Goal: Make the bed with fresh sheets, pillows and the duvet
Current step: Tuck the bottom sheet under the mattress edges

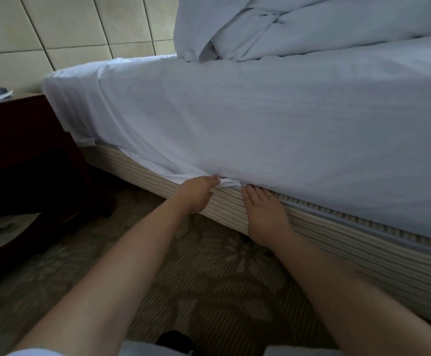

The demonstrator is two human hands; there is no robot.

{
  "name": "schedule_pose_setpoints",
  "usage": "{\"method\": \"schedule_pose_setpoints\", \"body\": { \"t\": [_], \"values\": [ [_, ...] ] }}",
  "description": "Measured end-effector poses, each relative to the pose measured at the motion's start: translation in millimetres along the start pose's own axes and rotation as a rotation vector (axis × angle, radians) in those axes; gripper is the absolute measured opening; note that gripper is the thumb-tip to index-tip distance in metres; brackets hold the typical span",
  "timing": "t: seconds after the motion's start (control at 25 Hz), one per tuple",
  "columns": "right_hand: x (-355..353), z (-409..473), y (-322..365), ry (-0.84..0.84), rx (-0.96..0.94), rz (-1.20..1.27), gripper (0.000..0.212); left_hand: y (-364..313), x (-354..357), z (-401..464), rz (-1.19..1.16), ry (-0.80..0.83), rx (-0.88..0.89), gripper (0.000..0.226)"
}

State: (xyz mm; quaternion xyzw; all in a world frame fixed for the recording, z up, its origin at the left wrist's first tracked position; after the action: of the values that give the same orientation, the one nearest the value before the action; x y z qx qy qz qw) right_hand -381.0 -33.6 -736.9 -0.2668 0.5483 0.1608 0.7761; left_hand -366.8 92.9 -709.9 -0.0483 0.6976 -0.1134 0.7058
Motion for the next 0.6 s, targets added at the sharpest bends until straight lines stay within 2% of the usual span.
{"method": "schedule_pose_setpoints", "body": {
  "t": [0.16,0.24,0.44,0.6],
  "values": [
    [12,7,4,-0.027,-0.093,-0.110,0.070,10,5,15,-0.036,-0.083,0.086,0.049],
    [15,14,17,-0.033,-0.139,-0.104,0.067,11,1,17,-0.060,-0.180,0.170,0.041],
    [-3,46,22,-0.062,-0.015,0.019,0.067,24,-28,26,-0.183,-0.492,0.129,0.018],
    [-7,55,28,0.018,0.043,0.036,0.076,19,-28,32,-0.162,-0.445,0.093,0.018]
  ]
}}
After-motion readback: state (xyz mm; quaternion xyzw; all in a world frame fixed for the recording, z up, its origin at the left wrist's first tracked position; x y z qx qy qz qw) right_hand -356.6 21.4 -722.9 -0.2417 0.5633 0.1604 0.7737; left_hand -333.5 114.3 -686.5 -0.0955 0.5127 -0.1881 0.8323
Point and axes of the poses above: each hand's wrist, its own z-axis towards the middle knuckle, its own x-axis out of the palm, y = z × x, the point moved 9 cm from there along z, towards the middle knuckle, and after that the axes turned 8 degrees about -z, right-handed, at the moved point
